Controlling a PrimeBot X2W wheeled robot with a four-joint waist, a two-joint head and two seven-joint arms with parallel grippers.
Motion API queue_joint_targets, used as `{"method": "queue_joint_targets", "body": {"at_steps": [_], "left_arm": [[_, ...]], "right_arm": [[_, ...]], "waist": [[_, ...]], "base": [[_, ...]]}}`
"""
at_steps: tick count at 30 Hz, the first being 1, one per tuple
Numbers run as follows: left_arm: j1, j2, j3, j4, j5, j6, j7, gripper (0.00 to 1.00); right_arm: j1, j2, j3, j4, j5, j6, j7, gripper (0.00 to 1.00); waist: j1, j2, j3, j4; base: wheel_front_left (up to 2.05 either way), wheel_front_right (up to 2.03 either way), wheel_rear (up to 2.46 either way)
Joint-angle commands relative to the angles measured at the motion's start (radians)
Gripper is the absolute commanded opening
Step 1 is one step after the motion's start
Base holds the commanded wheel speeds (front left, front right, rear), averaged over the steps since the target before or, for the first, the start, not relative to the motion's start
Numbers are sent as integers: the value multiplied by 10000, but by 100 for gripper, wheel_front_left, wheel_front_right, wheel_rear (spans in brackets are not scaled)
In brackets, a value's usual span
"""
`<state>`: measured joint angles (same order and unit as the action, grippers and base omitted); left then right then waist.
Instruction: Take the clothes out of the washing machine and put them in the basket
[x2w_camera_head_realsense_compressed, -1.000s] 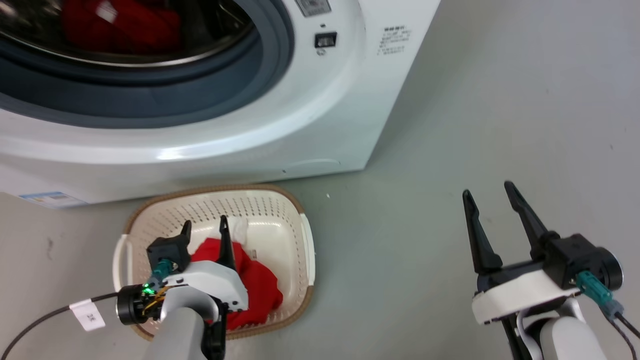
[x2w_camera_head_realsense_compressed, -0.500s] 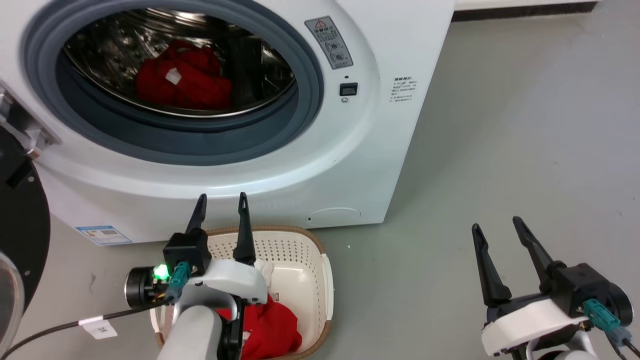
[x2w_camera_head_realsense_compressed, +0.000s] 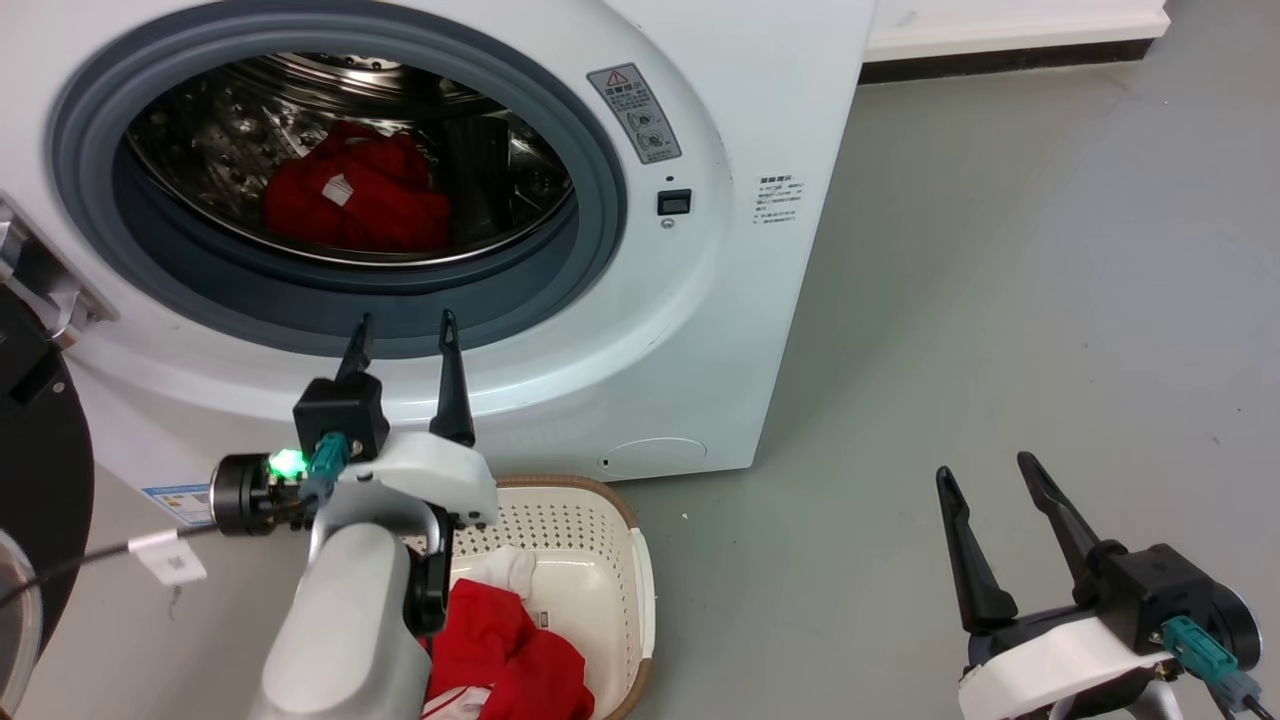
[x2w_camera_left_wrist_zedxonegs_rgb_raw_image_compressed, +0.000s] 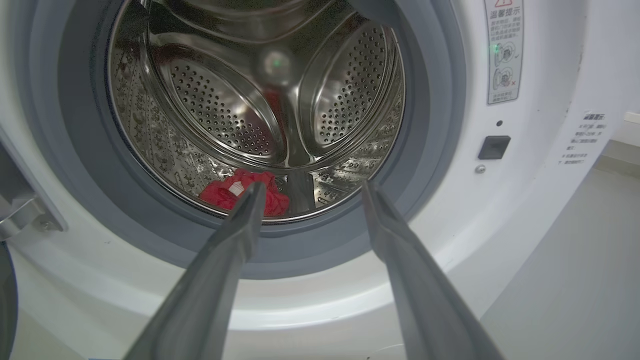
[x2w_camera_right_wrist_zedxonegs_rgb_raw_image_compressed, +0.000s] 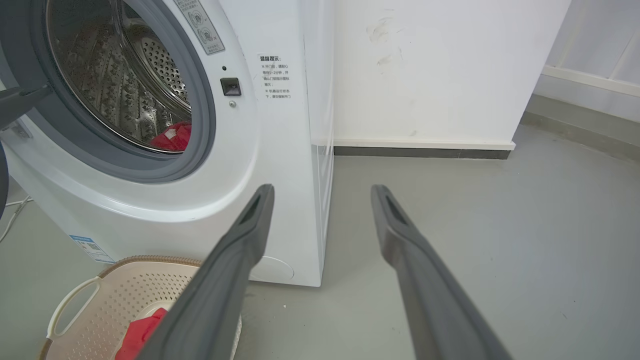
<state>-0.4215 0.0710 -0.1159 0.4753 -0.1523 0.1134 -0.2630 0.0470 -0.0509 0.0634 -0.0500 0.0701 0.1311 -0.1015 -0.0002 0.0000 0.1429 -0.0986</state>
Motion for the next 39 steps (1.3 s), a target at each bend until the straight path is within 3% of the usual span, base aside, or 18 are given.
{"method": "queue_joint_targets", "body": {"at_steps": [1,15,21,39], "left_arm": [[-328,104,27,300,92,-86,-26,100],[-3400,1110,20,3716,376,-441,26,100],[-4997,1848,-20,4848,521,-518,396,100],[-9699,4123,-754,5927,1420,-920,2710,100]], "right_arm": [[103,15,46,-53,17,-7,13,100],[-374,16,429,41,345,-7,-247,100],[-830,16,680,192,631,-7,-596,100],[-2486,20,1725,1162,1618,-7,-1536,100]], "waist": [[2,0,42,-73],[2,0,1364,-982],[2,0,2471,-1501],[2,0,5686,-2743]], "base": [[0,0,0],[0,0,0],[0,0,0],[0,0,0]]}}
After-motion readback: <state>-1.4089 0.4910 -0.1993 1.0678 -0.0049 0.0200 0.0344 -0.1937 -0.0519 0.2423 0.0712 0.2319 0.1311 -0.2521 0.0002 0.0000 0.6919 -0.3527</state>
